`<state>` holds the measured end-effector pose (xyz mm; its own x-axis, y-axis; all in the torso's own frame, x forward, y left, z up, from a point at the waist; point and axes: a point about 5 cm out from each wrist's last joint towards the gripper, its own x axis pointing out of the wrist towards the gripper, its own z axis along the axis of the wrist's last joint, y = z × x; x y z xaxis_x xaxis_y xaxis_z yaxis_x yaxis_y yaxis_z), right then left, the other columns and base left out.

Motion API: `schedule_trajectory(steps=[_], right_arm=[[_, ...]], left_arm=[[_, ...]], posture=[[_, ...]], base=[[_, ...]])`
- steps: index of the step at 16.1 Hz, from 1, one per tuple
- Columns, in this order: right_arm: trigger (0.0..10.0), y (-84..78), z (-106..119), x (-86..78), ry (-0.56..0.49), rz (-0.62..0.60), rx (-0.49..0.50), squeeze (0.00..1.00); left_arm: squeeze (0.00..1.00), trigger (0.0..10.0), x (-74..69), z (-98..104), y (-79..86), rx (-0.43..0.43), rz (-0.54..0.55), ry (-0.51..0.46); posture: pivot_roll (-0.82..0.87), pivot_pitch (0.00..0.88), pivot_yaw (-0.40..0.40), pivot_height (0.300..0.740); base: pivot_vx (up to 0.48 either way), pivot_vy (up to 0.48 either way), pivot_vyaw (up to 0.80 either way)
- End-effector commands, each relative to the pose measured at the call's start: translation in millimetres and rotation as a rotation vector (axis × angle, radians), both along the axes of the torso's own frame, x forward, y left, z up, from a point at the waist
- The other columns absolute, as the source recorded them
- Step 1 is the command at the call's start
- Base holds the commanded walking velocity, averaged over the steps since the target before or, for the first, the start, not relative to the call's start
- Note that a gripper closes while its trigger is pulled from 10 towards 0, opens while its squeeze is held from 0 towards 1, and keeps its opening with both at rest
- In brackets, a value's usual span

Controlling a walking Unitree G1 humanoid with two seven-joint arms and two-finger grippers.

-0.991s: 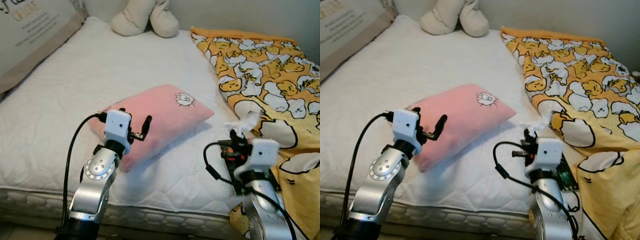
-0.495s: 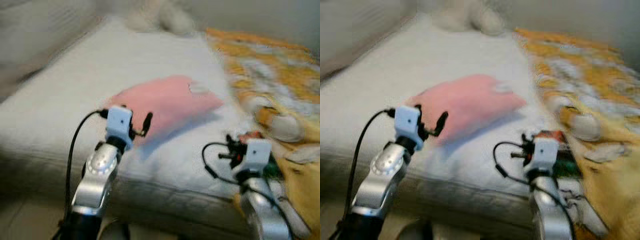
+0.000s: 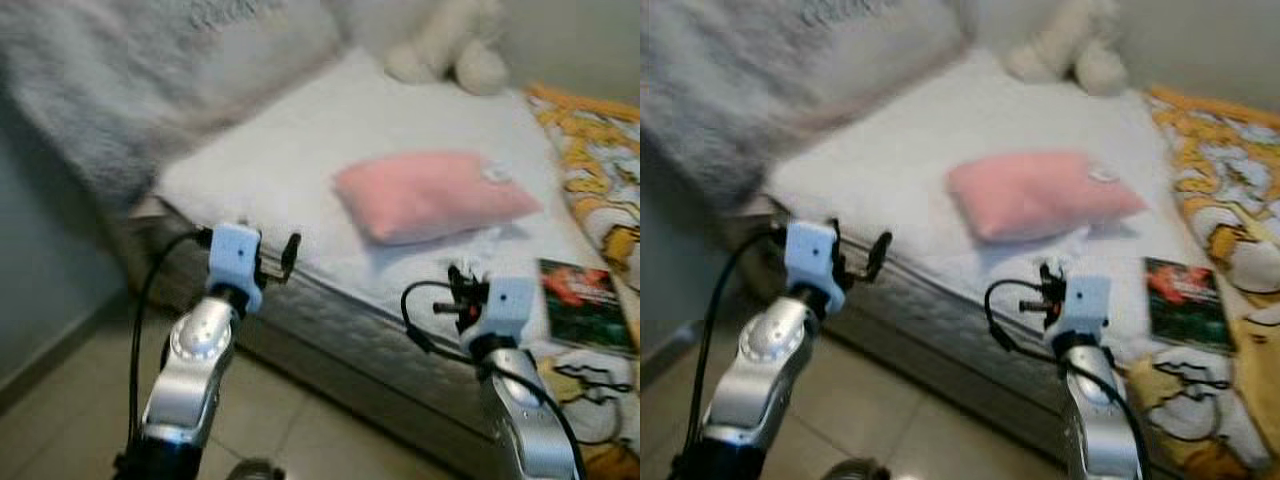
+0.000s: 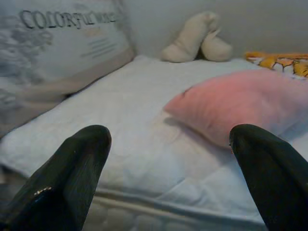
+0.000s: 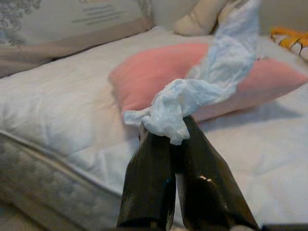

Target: Clean up the room

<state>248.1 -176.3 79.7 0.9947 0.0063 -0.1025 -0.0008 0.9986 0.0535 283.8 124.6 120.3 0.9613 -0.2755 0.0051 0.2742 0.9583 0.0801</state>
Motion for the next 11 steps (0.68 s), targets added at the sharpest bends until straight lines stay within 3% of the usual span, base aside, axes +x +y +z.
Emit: schedule_trajectory(steps=[1,3,5,9,11], right_arm=[[0.0,-1.3,0.7,2.3,-0.001,-0.007,0.019,0.0],[0.0,-2.0,1.9,4.1,-0.007,-0.005,0.02,0.0],[0.0,-4.5,4.7,5.9,-0.02,-0.003,0.017,0.0],[0.0,-5.9,2.3,5.4,-0.014,-0.001,0.017,0.0],[0.0,-6.3,2.2,7.3,-0.013,0.005,0.016,0.0]], left_arm=[[0.0,10.0,3.4,5.2,-4.5,0.016,-0.007,-0.021],[0.0,10.0,4.3,2.7,-3.5,0.028,0.015,-0.014],[0.0,10.0,5.1,-7.4,2.7,-0.014,0.068,0.047],[0.0,10.0,5.1,-11.2,0.5,0.061,0.092,0.045],[0.0,10.0,5.7,-10.6,-0.1,0.07,0.098,0.035]], posture=[[0.03,0.0,-0.046,0.74],[0.03,0.0,-0.047,0.74],[0.02,0.0,-0.051,0.74],[0.02,0.0,-0.054,0.74],[0.03,0.0,-0.058,0.74]], base=[[0.0,0.0,0.6],[0.0,0.0,0.6],[0.0,0.0,0.54],[0.0,0.0,0.54],[0.0,-0.426,0.53]])
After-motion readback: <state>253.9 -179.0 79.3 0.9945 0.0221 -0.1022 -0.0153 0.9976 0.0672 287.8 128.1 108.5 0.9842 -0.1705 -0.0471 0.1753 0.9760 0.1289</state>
